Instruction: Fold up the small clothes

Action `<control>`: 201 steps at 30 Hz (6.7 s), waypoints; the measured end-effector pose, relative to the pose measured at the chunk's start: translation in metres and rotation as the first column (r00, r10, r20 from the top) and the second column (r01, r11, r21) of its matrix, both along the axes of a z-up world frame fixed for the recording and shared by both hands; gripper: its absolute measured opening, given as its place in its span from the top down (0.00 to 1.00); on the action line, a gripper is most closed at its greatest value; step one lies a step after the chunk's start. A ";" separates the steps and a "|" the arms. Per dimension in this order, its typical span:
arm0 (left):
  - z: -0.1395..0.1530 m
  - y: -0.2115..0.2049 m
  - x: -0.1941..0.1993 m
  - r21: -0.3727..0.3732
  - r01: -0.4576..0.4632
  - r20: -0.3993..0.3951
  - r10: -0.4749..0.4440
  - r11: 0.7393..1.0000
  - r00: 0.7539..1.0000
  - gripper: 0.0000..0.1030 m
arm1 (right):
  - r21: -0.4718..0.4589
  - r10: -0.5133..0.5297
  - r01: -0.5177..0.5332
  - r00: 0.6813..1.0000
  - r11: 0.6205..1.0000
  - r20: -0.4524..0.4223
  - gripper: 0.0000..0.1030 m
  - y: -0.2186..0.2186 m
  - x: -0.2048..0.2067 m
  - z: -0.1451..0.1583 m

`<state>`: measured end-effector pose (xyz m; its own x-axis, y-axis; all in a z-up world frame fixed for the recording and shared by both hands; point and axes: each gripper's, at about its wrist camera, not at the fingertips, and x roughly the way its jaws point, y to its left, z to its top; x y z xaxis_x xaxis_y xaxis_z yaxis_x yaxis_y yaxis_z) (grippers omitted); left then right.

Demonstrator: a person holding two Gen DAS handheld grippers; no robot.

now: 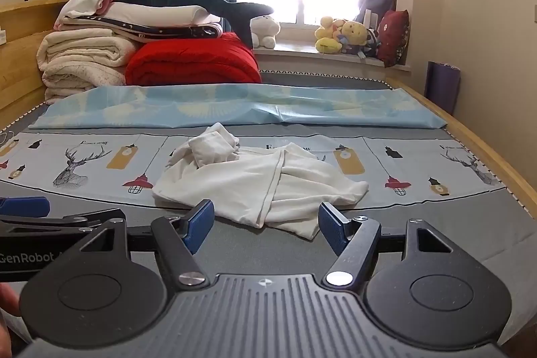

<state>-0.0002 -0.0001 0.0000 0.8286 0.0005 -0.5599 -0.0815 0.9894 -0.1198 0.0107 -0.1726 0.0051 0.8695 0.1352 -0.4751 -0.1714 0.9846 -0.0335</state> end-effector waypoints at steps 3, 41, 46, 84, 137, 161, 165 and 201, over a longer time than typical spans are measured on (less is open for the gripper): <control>0.000 0.001 0.000 -0.001 0.002 -0.002 -0.002 1.000 1.000 0.05 | -0.001 -0.001 0.001 1.000 1.000 -0.001 0.31 0.000 0.000 0.000; -0.008 0.013 0.009 0.086 0.001 -0.021 0.000 0.996 1.000 0.70 | 0.049 -0.024 0.021 0.998 0.999 0.061 0.88 -0.016 0.003 -0.011; -0.009 0.034 0.048 0.023 0.052 -0.098 -0.049 0.998 0.994 0.70 | 0.081 -0.022 0.018 0.998 0.997 0.059 0.88 -0.028 0.018 -0.016; -0.076 0.086 0.191 -0.171 0.022 -0.247 -0.064 0.985 0.967 0.96 | 0.104 -0.056 0.063 0.996 0.993 -0.068 0.85 -0.054 0.079 -0.030; -0.047 0.239 0.040 -0.342 0.092 -0.255 -0.186 0.935 0.949 0.97 | 0.502 -0.028 0.159 0.966 0.850 -0.258 0.97 -0.165 0.071 -0.045; -0.140 0.145 0.053 -0.035 0.414 -0.698 -0.319 0.910 0.641 0.98 | -0.139 -0.136 0.058 0.744 0.989 -0.654 1.00 -0.128 0.089 -0.143; -0.136 0.137 0.041 -0.066 0.476 -0.716 -0.374 0.877 0.590 0.98 | -0.136 -0.167 0.108 0.808 0.985 -0.564 1.00 -0.134 0.090 -0.131; -0.122 0.103 0.297 -0.423 -0.112 -0.372 -0.060 0.899 0.926 0.93 | -0.116 -0.048 -0.020 0.832 0.993 -0.553 0.90 -0.078 0.119 -0.123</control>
<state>0.2966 0.1026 -0.1217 0.5663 -0.2915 -0.7709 -0.2290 0.8429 -0.4869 0.1297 -0.2505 -0.1176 0.4574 0.0413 -0.8883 -0.1810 0.9823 -0.0476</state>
